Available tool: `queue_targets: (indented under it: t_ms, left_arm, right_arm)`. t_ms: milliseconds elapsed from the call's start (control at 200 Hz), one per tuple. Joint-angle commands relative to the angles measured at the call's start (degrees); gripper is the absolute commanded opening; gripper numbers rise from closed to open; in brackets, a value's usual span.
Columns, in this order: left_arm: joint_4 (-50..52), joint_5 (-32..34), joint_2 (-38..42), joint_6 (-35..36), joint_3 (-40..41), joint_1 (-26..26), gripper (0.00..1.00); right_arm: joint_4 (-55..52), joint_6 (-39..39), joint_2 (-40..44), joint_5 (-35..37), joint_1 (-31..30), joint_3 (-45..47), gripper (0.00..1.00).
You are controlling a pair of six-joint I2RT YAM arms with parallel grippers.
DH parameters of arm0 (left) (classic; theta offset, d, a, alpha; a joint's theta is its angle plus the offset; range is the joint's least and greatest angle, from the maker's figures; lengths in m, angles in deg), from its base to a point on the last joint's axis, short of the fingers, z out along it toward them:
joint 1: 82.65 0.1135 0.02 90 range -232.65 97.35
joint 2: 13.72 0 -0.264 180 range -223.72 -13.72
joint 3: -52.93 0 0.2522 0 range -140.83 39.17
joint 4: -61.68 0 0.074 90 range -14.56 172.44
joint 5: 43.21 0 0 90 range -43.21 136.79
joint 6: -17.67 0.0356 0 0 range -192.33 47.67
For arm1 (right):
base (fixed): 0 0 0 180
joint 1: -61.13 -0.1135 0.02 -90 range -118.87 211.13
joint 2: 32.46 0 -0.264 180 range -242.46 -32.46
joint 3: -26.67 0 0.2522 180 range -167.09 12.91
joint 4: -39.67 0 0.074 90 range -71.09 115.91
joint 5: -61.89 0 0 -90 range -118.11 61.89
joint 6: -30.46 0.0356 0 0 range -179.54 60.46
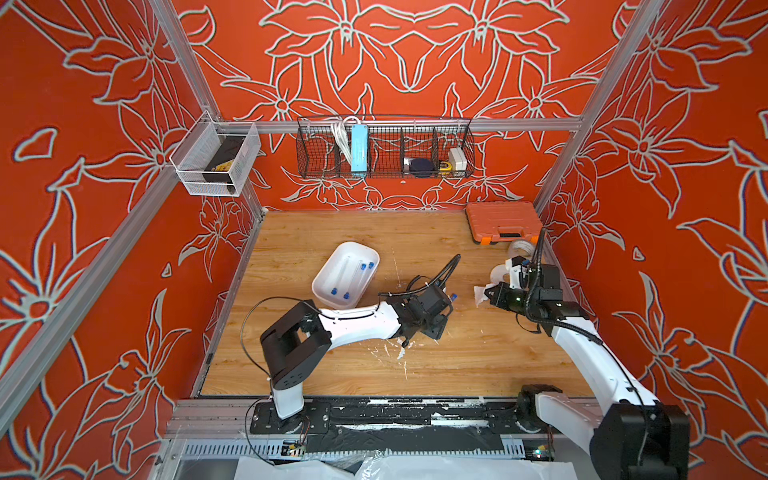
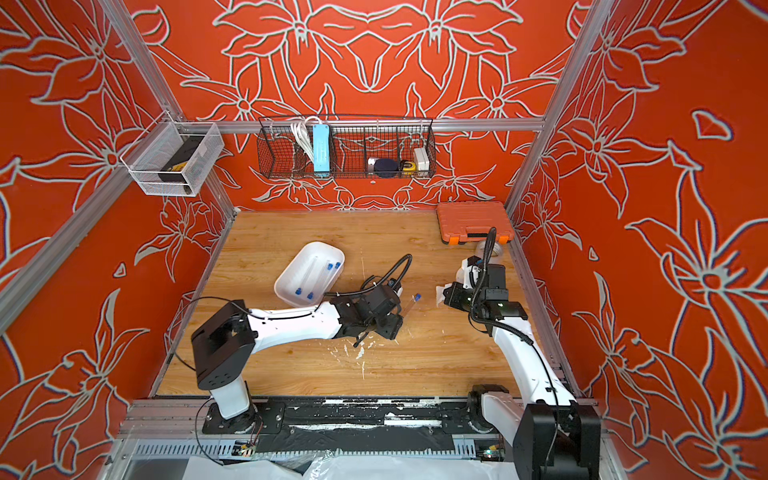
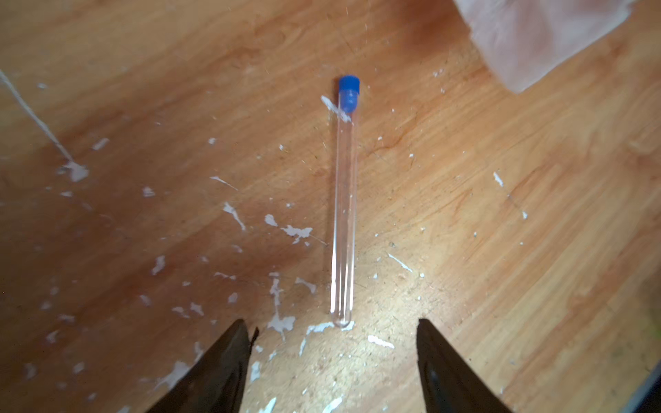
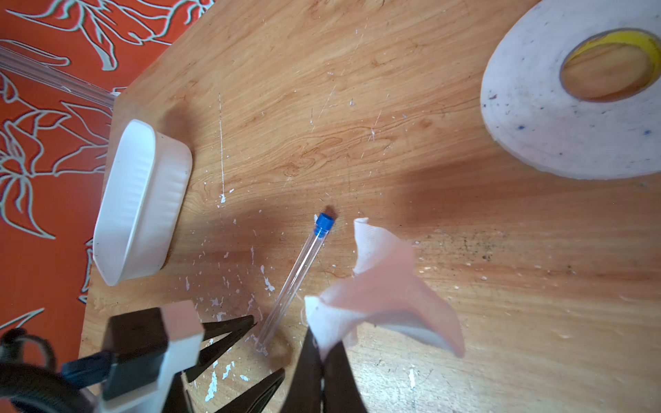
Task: Wipe the exteriors of test tubes
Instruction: Pick up the test tube at the center of the board.
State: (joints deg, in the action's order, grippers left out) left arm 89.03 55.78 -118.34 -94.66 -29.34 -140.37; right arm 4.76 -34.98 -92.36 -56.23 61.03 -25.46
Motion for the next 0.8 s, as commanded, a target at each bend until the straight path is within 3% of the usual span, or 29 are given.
queue_targets:
  t_ms: [0,170,340,571,791]
  left_arm:
    - [-2.07,1.55,-3.79,-0.35,-2.33,-1.34,0.69]
    - [-2.48,2.49,-8.01,-0.33,-3.47,-1.95,0.62]
    - [-0.41,4.79,-9.9,-0.69,-3.54,-2.7,0.47]
    - [-0.4,4.94,-10.4,-0.48,-1.39,-3.72,0.13]
    - [-2.15,3.51,-4.12,-0.92,0.89,-3.25,0.06]
  right_arm:
    - [-0.93,-0.04,1.28,-1.96,0.8,1.32,0.0]
    - [0.28,0.32,0.88,-3.25,0.91,2.08,0.0]
    - [1.89,0.93,0.51,-4.36,0.89,2.77,0.0]
    - [3.47,1.59,0.53,-5.73,0.9,3.71,0.0]
    - [4.14,0.93,1.05,-9.74,0.87,4.46,0.0]
